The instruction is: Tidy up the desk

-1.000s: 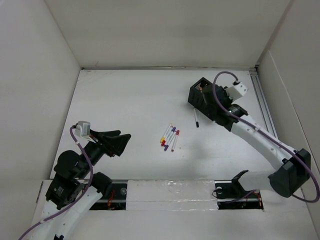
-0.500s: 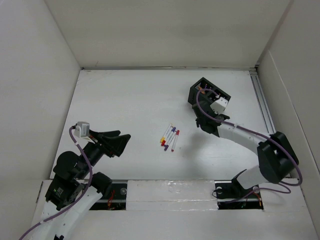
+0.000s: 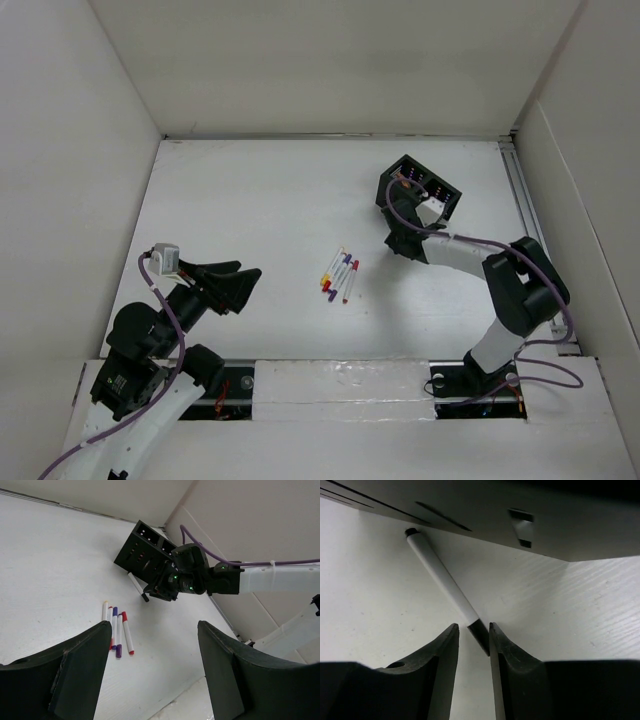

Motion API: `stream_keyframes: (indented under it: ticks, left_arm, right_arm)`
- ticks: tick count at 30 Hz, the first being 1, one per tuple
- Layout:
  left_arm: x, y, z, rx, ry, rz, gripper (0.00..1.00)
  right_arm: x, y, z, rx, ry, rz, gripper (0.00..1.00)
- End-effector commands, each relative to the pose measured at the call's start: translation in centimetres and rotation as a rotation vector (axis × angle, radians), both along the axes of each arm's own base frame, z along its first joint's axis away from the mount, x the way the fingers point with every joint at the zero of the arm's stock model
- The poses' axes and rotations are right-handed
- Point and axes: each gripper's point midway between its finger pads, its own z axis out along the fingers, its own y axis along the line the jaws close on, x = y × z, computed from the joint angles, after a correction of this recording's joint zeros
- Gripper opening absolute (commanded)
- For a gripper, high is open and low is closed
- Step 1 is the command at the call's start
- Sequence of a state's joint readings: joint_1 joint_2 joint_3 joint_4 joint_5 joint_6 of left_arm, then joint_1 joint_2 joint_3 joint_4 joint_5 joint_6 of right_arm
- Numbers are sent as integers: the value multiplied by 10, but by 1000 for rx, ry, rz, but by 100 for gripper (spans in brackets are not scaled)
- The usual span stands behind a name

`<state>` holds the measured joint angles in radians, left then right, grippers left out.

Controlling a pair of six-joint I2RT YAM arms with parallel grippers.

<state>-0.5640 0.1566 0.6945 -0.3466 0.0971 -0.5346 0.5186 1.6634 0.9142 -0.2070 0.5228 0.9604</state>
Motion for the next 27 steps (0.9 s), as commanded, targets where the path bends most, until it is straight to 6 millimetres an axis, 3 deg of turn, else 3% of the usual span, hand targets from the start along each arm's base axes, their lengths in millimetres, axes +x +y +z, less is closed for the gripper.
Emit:
stream_keyframes:
  ticks: [1, 15, 20, 22, 24, 25, 26, 27]
  left_arm:
    - [1, -3, 8, -14, -32, -10, 66]
    - [-2, -1, 11, -21, -47, -10, 66]
    - [-2, -1, 11, -21, -44, -12, 66]
    - [-2, -1, 11, -22, -49, -12, 66]
    - [-1, -2, 10, -19, -44, -13, 66]
    - [-1, -2, 10, -17, -41, -15, 66]
    - [0, -2, 10, -16, -38, -13, 66]
    - [-1, -2, 9, -16, -40, -13, 66]
  right_arm:
    - [17, 25, 19, 44, -65, 38, 37]
    - [20, 27, 8, -31, 16, -3, 41]
    - [14, 46, 6, -16, 19, 53, 32]
    - [12, 50, 14, -10, -24, 46, 30]
    - [11, 43, 28, -3, -70, 17, 29]
    - [12, 38, 46, 10, -118, -13, 29]
    - [10, 33, 43, -5, -114, -29, 29]
    - [10, 23, 55, 2, -140, -59, 29]
